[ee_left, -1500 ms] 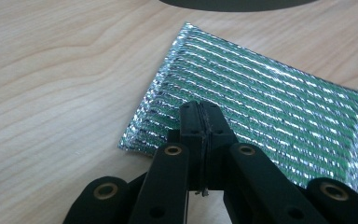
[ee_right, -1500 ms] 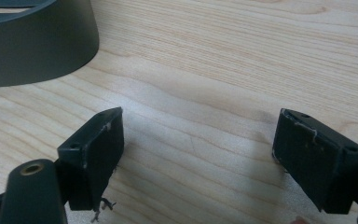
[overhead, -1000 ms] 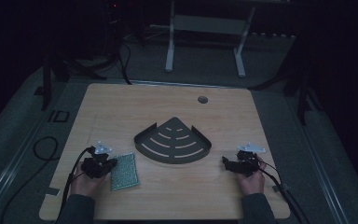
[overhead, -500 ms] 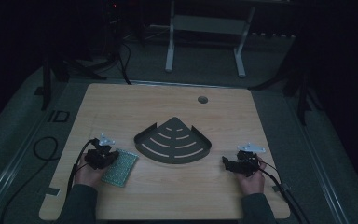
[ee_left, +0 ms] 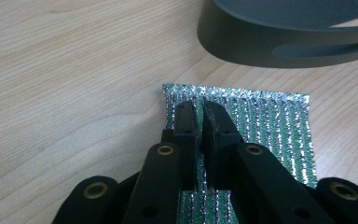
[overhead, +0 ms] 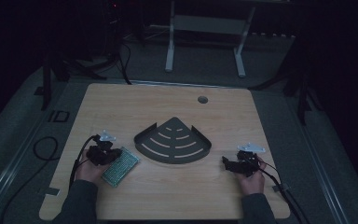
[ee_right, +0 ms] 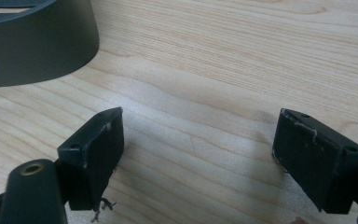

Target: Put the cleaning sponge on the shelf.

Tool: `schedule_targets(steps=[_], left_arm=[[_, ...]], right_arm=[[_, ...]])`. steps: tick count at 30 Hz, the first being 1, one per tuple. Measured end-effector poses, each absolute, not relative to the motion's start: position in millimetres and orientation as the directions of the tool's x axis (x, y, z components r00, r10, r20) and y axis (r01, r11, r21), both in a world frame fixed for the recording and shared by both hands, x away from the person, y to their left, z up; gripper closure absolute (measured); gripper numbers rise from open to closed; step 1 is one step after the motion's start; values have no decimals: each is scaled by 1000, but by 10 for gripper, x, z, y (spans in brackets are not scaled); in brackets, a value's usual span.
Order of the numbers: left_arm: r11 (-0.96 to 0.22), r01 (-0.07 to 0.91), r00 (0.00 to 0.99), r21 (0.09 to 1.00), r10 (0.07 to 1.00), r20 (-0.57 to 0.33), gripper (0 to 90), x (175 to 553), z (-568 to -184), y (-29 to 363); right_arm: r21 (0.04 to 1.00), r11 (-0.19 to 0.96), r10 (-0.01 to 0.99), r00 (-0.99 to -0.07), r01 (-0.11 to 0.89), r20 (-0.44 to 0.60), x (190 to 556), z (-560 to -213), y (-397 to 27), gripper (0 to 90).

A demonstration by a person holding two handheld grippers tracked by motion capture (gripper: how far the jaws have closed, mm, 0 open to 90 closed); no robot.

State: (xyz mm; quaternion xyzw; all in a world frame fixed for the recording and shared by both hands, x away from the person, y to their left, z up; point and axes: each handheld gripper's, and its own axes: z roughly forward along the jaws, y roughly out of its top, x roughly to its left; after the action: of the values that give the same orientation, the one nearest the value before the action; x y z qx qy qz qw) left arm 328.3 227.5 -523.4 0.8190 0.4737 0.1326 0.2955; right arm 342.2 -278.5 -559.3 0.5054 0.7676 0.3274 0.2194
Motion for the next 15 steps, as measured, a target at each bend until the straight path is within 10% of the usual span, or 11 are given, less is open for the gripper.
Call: schedule_targets(steps=[15], left_arm=[[-373,729,515,573,851,-101,796,3315,-5095,2470]], right_arm=[[725,274,920,-392,633,-5,3422,-5593,-2784,161]])
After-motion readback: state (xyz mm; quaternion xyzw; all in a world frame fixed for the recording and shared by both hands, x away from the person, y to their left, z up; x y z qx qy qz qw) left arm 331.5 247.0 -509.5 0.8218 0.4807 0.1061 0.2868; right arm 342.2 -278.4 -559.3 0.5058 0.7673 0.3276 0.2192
